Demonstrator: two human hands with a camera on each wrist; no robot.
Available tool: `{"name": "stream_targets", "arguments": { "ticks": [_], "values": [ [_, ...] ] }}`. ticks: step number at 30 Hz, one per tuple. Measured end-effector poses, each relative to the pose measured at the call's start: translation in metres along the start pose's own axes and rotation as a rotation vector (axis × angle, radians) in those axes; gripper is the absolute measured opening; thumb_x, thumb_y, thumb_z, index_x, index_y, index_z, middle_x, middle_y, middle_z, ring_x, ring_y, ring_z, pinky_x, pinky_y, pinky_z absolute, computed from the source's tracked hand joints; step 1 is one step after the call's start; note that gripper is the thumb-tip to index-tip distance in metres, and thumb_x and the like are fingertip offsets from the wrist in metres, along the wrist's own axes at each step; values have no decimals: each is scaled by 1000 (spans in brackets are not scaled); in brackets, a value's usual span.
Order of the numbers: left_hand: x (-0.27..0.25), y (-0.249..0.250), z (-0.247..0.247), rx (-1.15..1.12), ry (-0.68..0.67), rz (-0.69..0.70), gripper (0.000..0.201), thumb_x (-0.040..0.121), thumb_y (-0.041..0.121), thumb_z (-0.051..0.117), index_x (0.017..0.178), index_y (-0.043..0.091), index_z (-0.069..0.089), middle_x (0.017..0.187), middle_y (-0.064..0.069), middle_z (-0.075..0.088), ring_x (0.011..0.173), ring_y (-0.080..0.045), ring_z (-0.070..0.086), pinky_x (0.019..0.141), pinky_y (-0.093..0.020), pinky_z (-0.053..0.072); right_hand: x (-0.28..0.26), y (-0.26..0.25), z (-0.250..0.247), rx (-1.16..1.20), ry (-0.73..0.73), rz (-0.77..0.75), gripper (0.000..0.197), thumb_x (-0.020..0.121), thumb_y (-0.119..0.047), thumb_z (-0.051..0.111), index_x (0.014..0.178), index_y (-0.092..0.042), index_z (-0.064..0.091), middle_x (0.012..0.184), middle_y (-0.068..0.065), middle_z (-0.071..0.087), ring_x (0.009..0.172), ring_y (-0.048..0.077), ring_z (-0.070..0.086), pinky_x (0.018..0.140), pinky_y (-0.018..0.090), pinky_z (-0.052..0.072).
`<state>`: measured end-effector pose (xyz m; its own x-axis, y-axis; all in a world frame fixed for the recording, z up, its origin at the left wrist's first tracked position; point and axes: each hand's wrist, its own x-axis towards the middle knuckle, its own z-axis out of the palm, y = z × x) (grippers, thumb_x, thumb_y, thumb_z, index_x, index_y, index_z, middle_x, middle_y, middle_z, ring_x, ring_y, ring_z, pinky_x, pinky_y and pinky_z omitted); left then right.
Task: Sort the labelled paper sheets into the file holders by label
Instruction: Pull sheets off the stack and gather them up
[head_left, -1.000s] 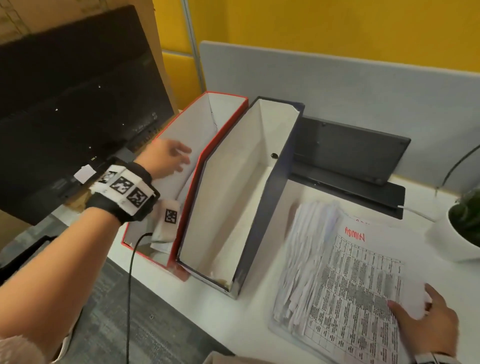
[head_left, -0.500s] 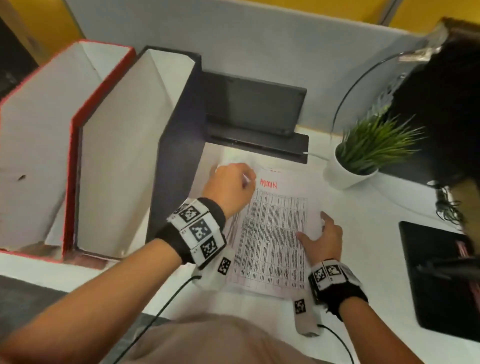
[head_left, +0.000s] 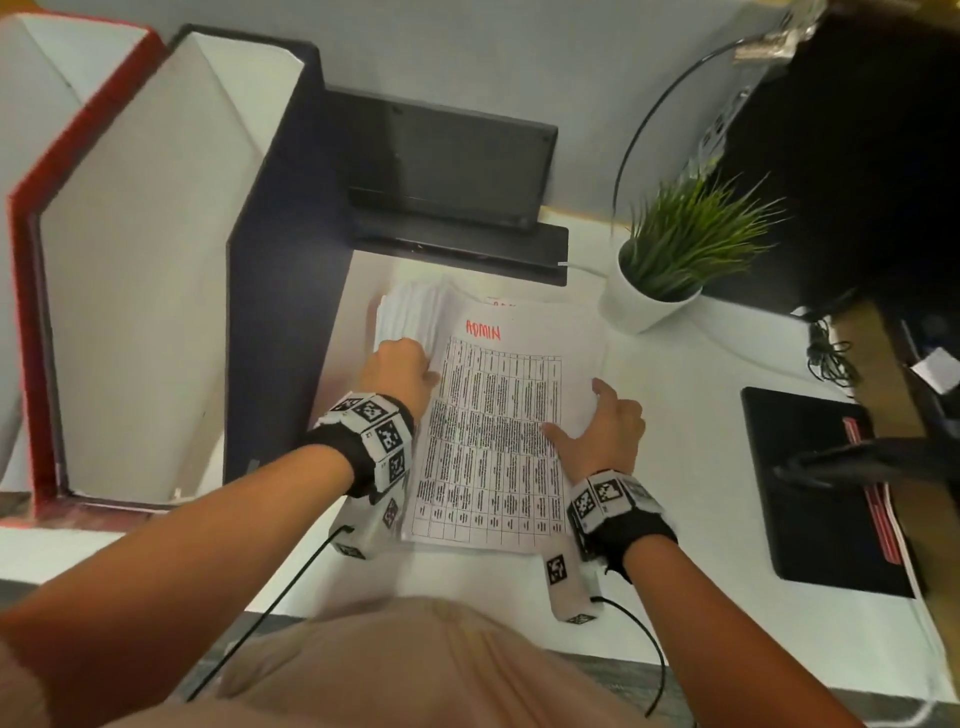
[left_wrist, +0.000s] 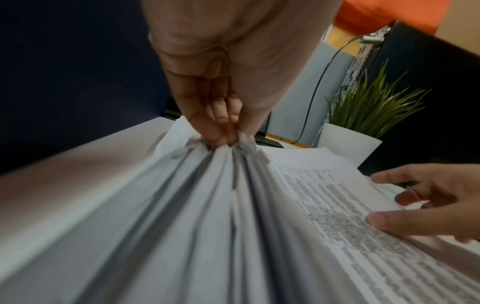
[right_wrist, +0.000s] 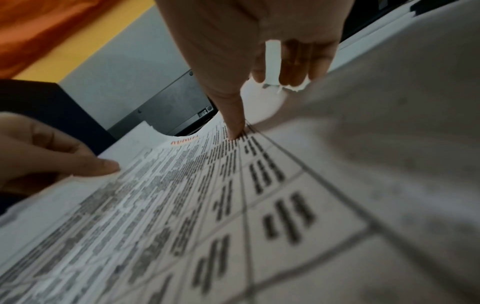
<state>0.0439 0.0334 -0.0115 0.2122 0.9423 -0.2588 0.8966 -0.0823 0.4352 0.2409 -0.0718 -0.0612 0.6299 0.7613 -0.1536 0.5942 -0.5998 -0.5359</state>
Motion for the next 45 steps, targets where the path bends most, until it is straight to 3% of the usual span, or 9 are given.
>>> {"name": "stream_targets", "arguments": {
  "ticks": [8,12,17,22,26,31,36,42,45],
  "values": [
    [-23,-8,2,-243,280,388,21,92,11,56,107,9,69,94,-5,65,80,-18,59,71,-26,49,-4,-14,2,294,-154,-18,79,79,5,66,143,-19,25,133,12,33,121,26,45,102,35,42],
    [-24,-12,7,-600,137,242,15,95,11,47,96,21,58,84,10,60,66,4,54,56,-4,42,1,-13,-2,492,-119,160,100,68,0,79,145,-22,19,131,15,37,114,27,49,96,37,47],
    [-20,-20,8,-760,44,189,30,92,-1,44,81,25,52,94,-3,60,74,-9,56,60,-22,46,5,-8,-9,684,-70,189,96,63,-1,82,140,-23,29,123,9,45,89,17,57,66,16,47],
    [-15,-16,-1,-717,-14,169,29,88,-11,44,83,12,61,96,-14,63,87,-22,60,72,-30,53,-1,0,-11,634,-25,125,18,70,1,76,80,-9,64,84,8,67,83,24,62,72,20,48],
    [4,-13,-9,-654,123,-61,21,91,-3,42,99,8,58,87,-1,60,79,-17,57,58,-15,46,2,5,-19,815,-138,182,30,77,16,54,58,-7,53,63,5,51,48,5,55,44,9,41],
    [21,-7,-17,-289,-132,-227,34,72,43,75,80,11,67,77,1,64,72,-12,58,55,-20,42,7,5,-18,1059,-180,352,51,70,20,46,29,-11,50,40,-3,51,34,6,50,34,9,35],
    [22,1,-12,-95,-59,-144,32,70,33,79,84,5,73,75,-4,66,75,-19,61,65,-27,48,4,5,-15,988,-170,290,34,58,8,58,33,-15,57,67,7,51,60,19,49,48,17,43],
    [8,1,-7,-68,-19,-18,26,88,18,60,64,8,62,65,-6,58,66,-23,57,67,-31,48,3,6,-17,882,-125,203,30,71,22,51,57,-6,53,69,10,50,57,16,51,42,13,40],
    [-4,0,-3,-70,129,156,20,92,13,53,85,3,69,80,-8,60,74,-25,58,66,-31,44,1,7,-19,784,-103,92,33,72,24,53,61,-8,54,63,5,49,48,3,50,43,8,37]
  ]
}}
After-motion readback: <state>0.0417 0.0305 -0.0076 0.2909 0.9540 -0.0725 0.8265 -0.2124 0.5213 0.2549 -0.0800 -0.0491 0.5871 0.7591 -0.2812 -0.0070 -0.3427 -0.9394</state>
